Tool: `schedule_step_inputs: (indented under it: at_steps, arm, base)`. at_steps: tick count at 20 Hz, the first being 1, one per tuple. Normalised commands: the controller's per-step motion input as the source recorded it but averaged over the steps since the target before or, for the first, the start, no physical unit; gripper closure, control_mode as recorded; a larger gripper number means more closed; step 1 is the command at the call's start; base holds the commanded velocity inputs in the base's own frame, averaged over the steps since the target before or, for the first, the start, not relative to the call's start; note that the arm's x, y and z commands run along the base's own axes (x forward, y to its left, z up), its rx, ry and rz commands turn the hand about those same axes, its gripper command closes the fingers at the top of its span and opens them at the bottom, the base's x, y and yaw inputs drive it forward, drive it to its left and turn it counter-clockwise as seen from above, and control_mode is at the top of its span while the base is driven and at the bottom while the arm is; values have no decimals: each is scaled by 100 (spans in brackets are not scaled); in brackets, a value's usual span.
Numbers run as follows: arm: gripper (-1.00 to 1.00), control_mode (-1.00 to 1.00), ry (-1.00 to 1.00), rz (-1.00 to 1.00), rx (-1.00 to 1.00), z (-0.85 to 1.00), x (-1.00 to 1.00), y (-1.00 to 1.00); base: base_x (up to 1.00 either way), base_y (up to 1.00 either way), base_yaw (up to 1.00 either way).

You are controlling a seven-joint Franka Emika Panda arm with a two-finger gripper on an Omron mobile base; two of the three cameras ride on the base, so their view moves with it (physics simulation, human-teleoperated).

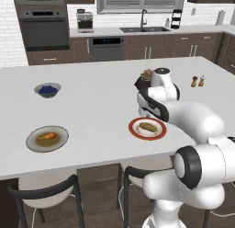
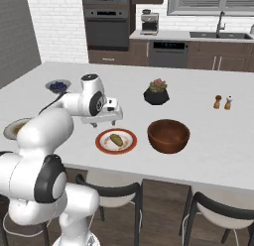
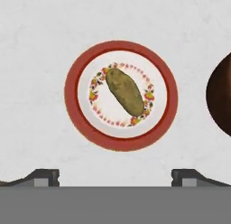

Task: Pick the chicken drumstick and potato from their plates and place them in the bowl. Then put the bowl in the fridge.

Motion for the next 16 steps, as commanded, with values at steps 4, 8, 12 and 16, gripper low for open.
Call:
schedule_step_inputs:
  at_steps: [4,8,12,16]
  arm:
    - [-100,-100,19,19,0,-44,50,-19]
    - [-100,-100,15,10,-1,-37,33,-2]
    - [-100,-100,5,9,-1,-39,27,0]
    - [-100,-100,0,12,0,-29,24,0]
  base:
    - [0,0,0]
    - [0,0,0]
    - [0,0,0]
    - [0,0,0]
